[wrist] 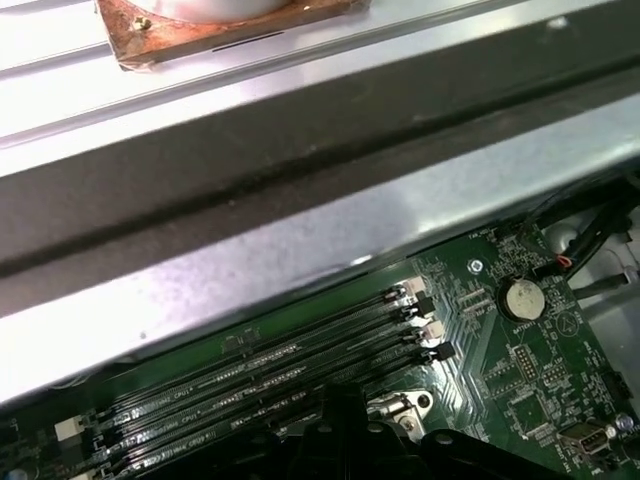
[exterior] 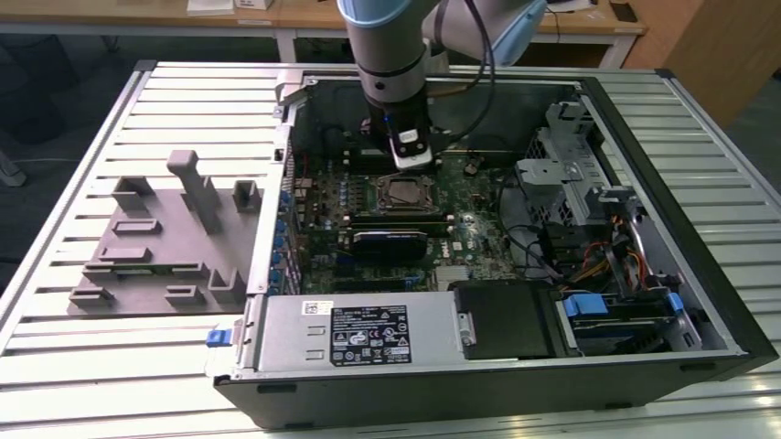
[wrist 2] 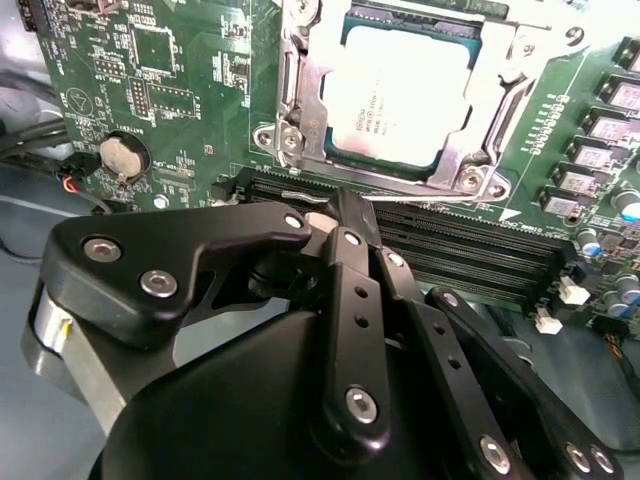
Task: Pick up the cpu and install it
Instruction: 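Install the first cpu locking lever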
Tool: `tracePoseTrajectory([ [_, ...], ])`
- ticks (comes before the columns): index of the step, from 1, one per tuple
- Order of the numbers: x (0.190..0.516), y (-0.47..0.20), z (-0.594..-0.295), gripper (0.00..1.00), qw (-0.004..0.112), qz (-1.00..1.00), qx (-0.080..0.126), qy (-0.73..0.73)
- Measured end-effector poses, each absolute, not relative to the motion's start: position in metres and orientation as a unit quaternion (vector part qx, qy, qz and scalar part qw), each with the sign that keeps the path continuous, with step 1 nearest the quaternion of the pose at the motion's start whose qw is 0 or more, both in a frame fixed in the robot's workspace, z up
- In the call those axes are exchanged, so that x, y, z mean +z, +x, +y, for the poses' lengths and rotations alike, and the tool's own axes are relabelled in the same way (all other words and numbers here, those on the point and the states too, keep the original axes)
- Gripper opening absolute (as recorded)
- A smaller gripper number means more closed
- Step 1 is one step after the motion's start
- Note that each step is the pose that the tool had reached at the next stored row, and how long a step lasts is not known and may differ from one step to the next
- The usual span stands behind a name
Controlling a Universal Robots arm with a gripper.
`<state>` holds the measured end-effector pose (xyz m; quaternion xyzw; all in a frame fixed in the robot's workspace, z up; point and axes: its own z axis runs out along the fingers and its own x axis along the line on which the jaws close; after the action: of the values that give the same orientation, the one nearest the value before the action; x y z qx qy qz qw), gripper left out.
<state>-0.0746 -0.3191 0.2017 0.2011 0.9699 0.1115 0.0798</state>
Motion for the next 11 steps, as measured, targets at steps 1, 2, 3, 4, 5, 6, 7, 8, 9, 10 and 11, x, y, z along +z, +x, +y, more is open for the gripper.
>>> tracePoseTrajectory([
  [1, 0.2012, -0.0749, -0.3190, 0.11, 0.081, 0.970, 0.111, 0.202],
  [2, 0.2007, -0.0751, -0.3190, 0.11, 0.082, 0.969, 0.111, 0.204],
  [3, 0.2003, -0.0753, -0.3189, 0.11, 0.084, 0.969, 0.111, 0.205],
  [4, 0.1998, -0.0755, -0.3189, 0.11, 0.085, 0.969, 0.110, 0.206],
  [5, 0.1992, -0.0757, -0.3189, 0.11, 0.087, 0.968, 0.110, 0.207],
  [6, 0.1987, -0.0758, -0.3188, 0.11, 0.088, 0.968, 0.109, 0.209],
  [7, 0.1982, -0.0760, -0.3188, 0.11, 0.090, 0.968, 0.109, 0.210],
  [8, 0.1977, -0.0761, -0.3188, 0.11, 0.091, 0.967, 0.108, 0.211],
  [9, 0.1973, -0.0761, -0.3188, 0.11, 0.092, 0.967, 0.108, 0.212],
  [10, 0.1968, -0.0762, -0.3188, 0.11, 0.094, 0.967, 0.107, 0.214],
  [11, 0.1963, -0.0762, -0.3188, 0.11, 0.095, 0.966, 0.106, 0.215],
])
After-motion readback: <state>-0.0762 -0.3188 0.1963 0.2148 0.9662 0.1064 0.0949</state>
